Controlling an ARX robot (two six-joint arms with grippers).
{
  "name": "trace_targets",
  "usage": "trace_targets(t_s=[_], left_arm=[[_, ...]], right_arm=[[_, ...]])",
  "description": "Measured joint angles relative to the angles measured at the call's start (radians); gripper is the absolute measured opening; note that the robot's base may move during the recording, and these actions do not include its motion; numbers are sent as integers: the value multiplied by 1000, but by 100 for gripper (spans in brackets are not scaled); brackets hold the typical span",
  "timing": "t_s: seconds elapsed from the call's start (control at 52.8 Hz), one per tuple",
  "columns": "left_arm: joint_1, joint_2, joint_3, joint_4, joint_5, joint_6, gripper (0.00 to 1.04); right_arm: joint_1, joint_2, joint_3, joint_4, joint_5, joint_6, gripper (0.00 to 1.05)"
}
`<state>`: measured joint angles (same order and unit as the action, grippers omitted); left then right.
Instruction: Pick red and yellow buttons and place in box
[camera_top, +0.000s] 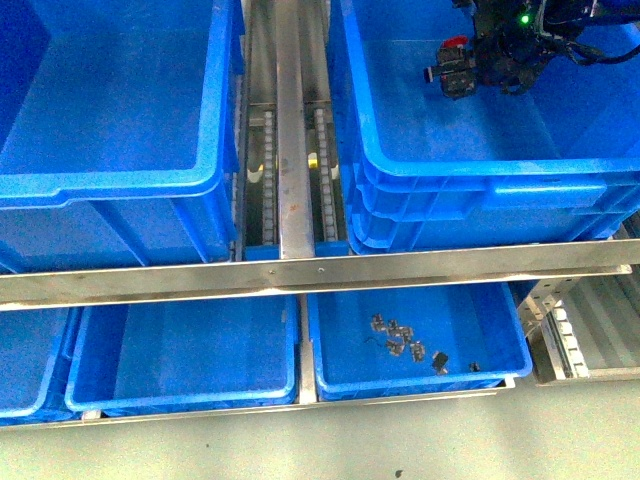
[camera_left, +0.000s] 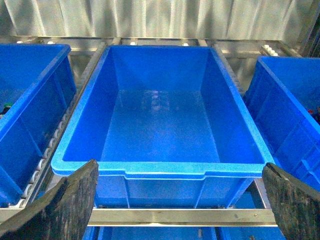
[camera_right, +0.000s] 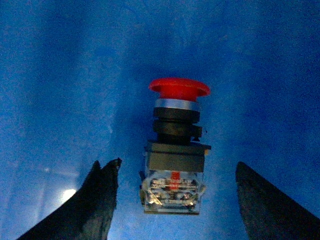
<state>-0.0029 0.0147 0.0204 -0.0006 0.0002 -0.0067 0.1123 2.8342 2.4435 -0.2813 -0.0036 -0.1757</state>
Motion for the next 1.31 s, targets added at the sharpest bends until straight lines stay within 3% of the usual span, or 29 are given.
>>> trace_targets(t_s=[0.189,0.417,0.511,0.663,0.776,0.852,0.966,1.079,1.306], left_arm=[[0,0,0,0,0,0,97],[0,0,0,0,0,0,97],[0,0,0,0,0,0,97],[0,0,0,0,0,0,97],[0,0,0,0,0,0,97],[0,0,0,0,0,0,97],[0,0,0,0,1,0,97],[0,0,0,0,0,0,97],[0,0,0,0,0,0,97]], right_arm=[[-9,-126,-229,179,-36,27,100],[-25,-534,-789,476,-196,69,99],[-27,-784,-1106,626,-232,154,99],[-47,-1138,-1565,814,-179,376,99],[-80,-1414,-1867,726,-14,612,99],[-95,-1491,-1955,702,13,679,99],[-109,-1450,-2106,1159,7,458,80],[-109,-1478,-2199,1385,1,282,60],[-109,-1615,-2312,1346,3,199,22]])
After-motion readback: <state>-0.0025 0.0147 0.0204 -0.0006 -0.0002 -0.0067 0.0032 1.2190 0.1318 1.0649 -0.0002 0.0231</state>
